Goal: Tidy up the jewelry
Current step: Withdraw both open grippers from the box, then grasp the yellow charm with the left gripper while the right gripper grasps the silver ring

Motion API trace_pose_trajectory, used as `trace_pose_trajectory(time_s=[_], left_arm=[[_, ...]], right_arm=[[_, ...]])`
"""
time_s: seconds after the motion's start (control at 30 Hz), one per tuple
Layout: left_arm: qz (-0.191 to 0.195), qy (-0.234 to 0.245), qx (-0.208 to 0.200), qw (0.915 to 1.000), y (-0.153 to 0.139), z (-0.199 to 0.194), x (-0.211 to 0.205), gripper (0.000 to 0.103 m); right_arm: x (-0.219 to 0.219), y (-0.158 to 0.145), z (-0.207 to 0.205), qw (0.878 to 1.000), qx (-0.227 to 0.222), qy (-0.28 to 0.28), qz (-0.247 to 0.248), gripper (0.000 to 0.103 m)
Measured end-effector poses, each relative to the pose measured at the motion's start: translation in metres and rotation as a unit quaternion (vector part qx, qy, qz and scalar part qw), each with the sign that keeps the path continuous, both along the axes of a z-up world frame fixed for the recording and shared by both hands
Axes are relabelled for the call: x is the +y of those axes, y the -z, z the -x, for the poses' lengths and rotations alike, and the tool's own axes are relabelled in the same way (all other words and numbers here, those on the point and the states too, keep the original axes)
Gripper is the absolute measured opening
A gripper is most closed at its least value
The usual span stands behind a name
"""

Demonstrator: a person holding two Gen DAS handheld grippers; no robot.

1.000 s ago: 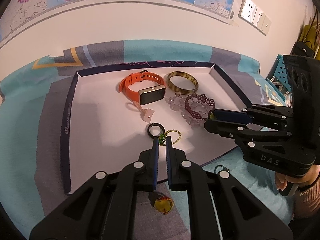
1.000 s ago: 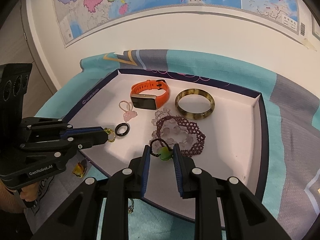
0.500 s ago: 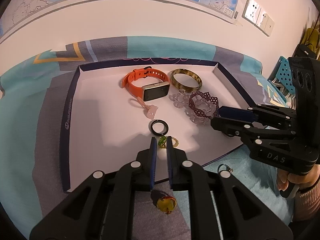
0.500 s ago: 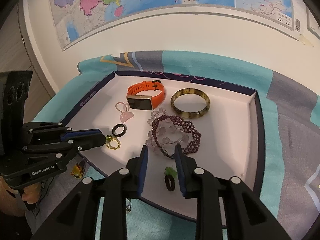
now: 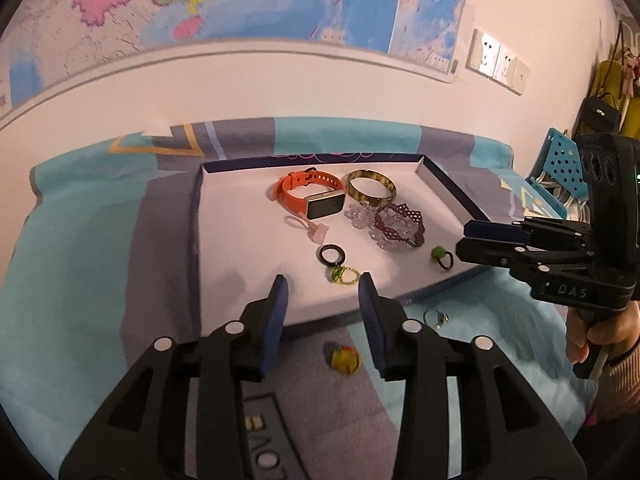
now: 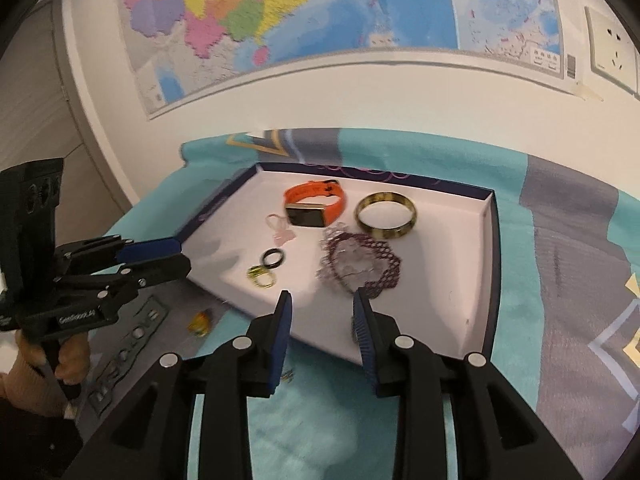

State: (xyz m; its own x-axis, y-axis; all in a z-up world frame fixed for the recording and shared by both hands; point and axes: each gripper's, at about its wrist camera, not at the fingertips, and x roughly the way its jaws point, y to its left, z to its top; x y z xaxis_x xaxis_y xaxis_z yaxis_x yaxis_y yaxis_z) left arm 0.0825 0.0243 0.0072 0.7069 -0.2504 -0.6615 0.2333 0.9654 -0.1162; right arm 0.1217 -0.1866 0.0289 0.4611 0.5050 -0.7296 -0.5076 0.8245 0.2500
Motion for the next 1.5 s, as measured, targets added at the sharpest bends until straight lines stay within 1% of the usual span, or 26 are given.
trace_pose_trajectory(time_s=[0.03, 0.07, 0.17, 0.3, 0.47, 0.67, 1.03, 1.3, 1.37, 1.5], left_arm=[[0.001, 0.002, -0.003, 1.0, -0.001, 0.006, 0.001, 0.044], [0.001, 0.004, -0.006, 1.0, -0.002, 0.01, 0.002, 0.048], [-0.004, 0.012, -0.011, 0.9999, -0.001, 0.024, 0.004, 0.049], [-0.018, 0.03, -0.004, 0.9994, 0.009, 0.038, 0.001, 0.05], [-0.019, 0.04, 0.018, 0.9989, 0.023, 0.038, -0.005, 0.05], [-0.019, 0.044, 0.03, 0.9984, 0.031, 0.029, -0.012, 0.05], [-0.026, 0.043, 0.062, 0.9968, 0.042, 0.011, -0.021, 0.043], [-0.028, 0.043, 0.068, 0.9964, 0.044, 0.007, -0.024, 0.041], [-0.03, 0.042, 0.069, 0.9962, 0.045, 0.006, -0.025, 0.038], [-0.03, 0.036, 0.07, 0.9965, 0.045, 0.006, -0.023, 0.028]], right_arm=[[0.0, -0.002, 0.005, 1.0, -0.004, -0.006, -0.001, 0.033], [0.001, -0.004, 0.01, 1.0, -0.006, -0.01, -0.001, 0.036], [0.002, -0.004, 0.024, 1.0, -0.005, -0.025, -0.002, 0.037], [0.004, 0.005, 0.036, 0.999, 0.008, -0.033, 0.007, 0.038], [0.009, 0.02, 0.041, 0.999, 0.028, -0.033, 0.018, 0.038], [0.014, 0.029, 0.042, 0.998, 0.037, -0.035, 0.025, 0.039], [0.021, 0.035, 0.035, 0.998, 0.041, -0.035, 0.034, 0.039], [0.033, 0.036, 0.033, 0.997, 0.034, -0.044, 0.055, 0.039], [0.034, 0.037, 0.032, 0.997, 0.034, -0.045, 0.058, 0.039], [0.034, 0.036, 0.032, 0.996, 0.032, -0.046, 0.062, 0.039]])
